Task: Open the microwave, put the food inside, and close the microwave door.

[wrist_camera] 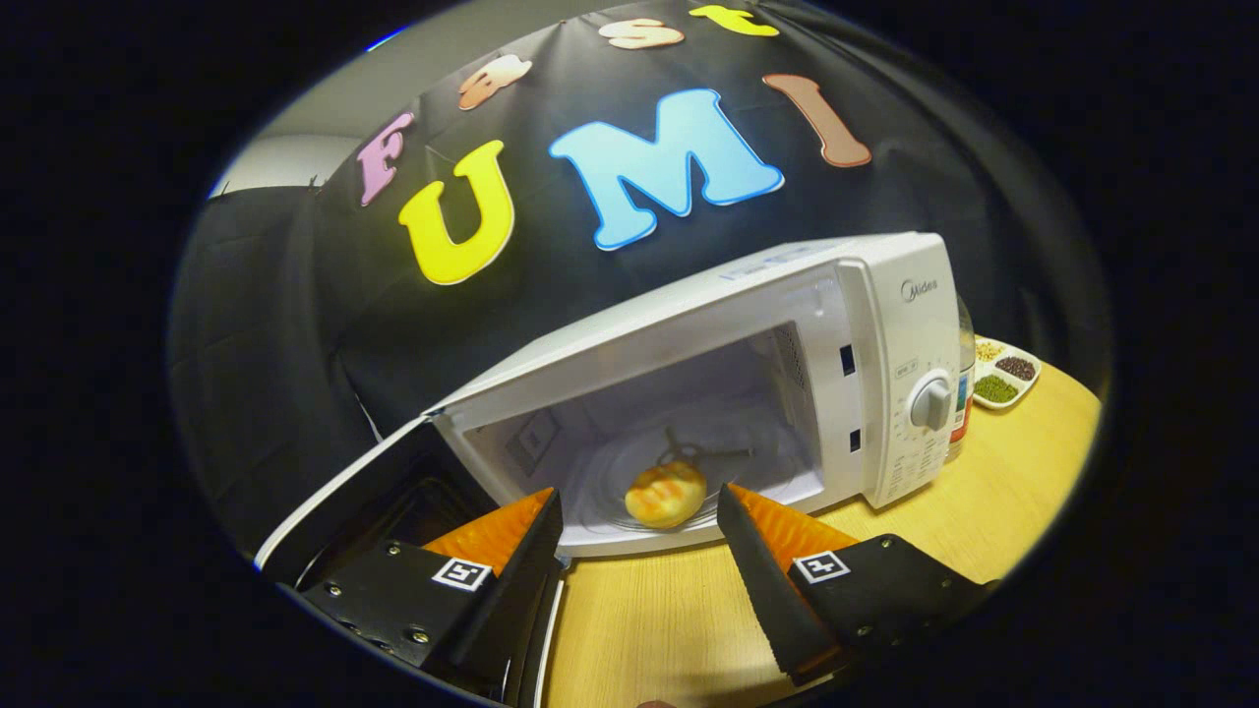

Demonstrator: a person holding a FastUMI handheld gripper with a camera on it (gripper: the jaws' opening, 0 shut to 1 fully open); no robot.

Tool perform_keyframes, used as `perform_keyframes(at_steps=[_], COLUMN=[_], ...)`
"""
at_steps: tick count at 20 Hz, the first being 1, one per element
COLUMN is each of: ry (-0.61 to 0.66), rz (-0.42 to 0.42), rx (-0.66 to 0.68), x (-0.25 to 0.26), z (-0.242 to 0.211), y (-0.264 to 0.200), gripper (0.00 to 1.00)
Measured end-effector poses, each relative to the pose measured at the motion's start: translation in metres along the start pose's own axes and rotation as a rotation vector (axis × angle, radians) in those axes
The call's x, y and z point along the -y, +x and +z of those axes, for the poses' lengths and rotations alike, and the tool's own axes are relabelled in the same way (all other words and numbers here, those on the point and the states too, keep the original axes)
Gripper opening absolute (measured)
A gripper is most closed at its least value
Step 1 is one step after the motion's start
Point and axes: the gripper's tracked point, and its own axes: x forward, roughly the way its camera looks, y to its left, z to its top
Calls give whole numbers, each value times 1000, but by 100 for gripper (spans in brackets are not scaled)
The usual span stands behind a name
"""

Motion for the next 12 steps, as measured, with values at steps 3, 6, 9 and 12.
perform_keyframes(at_steps=[3, 6, 9, 12], ry=[-20, -32, -66, -101], rz=[26, 63, 100, 146], rx=[33, 51, 64, 76], x=[-19, -41, -65, -93], z=[13, 18, 21, 21], y=[-36, -67, -99, -128], gripper=[96, 96, 96, 96])
